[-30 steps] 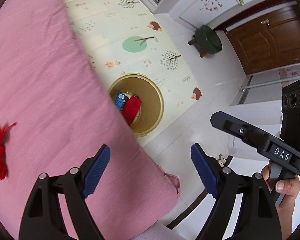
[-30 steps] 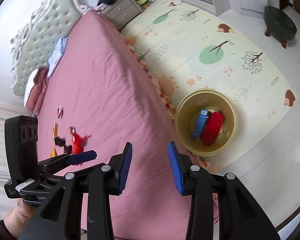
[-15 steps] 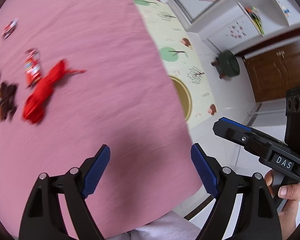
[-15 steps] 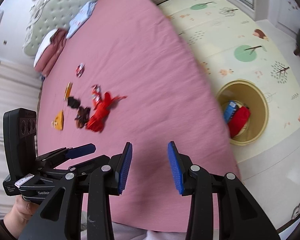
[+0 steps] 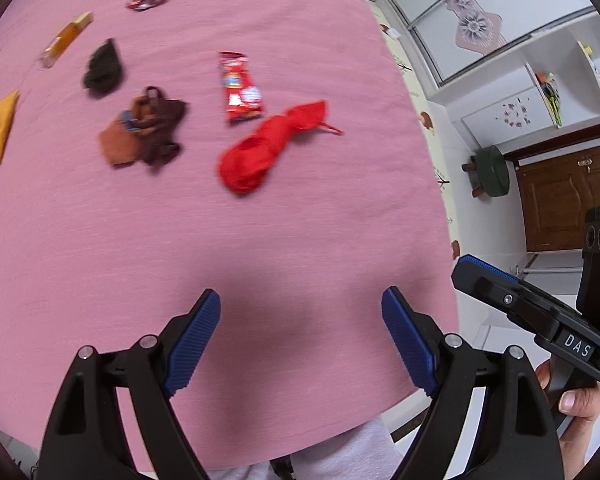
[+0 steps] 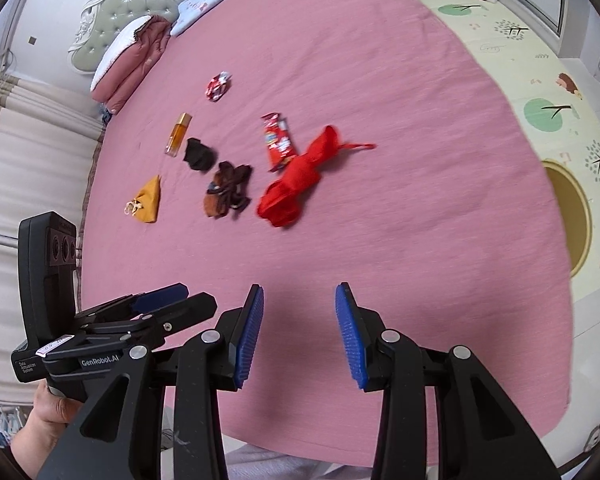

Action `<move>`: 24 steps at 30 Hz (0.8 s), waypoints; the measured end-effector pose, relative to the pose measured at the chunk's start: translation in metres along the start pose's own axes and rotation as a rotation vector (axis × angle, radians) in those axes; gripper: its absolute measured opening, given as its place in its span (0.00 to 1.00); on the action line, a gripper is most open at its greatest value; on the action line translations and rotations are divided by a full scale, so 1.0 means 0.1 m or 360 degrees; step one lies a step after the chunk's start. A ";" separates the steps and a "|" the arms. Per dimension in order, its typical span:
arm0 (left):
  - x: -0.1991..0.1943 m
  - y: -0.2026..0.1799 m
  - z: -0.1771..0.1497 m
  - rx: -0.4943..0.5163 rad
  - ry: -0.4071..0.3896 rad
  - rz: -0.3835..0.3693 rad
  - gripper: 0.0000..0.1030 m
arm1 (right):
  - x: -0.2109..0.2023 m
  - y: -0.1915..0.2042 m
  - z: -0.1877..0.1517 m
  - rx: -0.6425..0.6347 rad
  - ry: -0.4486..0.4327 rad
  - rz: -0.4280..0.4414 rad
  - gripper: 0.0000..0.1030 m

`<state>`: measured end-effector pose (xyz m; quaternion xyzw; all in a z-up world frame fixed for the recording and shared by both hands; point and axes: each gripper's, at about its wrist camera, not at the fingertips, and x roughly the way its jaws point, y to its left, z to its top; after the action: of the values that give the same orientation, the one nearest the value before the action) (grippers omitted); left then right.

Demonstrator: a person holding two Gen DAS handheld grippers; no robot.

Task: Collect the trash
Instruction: 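Move both tools back over the bed toward the dark sock and red fabric, then grasp the dark brown sock with the left tool while the right tool grasps the red fabric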

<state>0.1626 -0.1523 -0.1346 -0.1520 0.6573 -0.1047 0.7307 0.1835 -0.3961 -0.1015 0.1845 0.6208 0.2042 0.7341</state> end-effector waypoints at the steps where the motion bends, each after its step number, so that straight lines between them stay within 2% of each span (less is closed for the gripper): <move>1: -0.03 0.08 0.00 -0.0001 -0.0004 0.0004 0.80 | 0.04 0.05 -0.02 0.0011 -0.0005 -0.0004 0.38; 5: -0.13 0.37 0.06 -0.0011 -0.0008 0.0019 0.80 | 0.19 0.27 -0.05 0.0044 -0.0001 -0.0004 0.40; 11: -0.16 0.61 0.24 -0.0073 -0.0017 0.0006 0.80 | 0.38 0.42 0.08 0.0031 0.0024 -0.0066 0.50; 13: -0.14 0.68 0.33 -0.0104 -0.0030 0.0006 0.80 | 0.45 0.42 0.17 0.0021 0.0030 -0.0092 0.55; 18: 0.02 0.84 0.53 -0.0233 -0.0013 -0.0002 0.80 | 0.69 0.34 0.44 0.0037 0.0066 -0.0125 0.59; 24: 0.27 0.98 0.84 -0.0324 0.0030 0.0010 0.80 | 1.05 0.25 0.70 0.0043 0.0151 -0.0164 0.60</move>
<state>0.2441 -0.0628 -0.1872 -0.2222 0.6719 -0.0364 0.7056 0.2665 -0.3209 -0.1649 0.1524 0.6663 0.1663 0.7107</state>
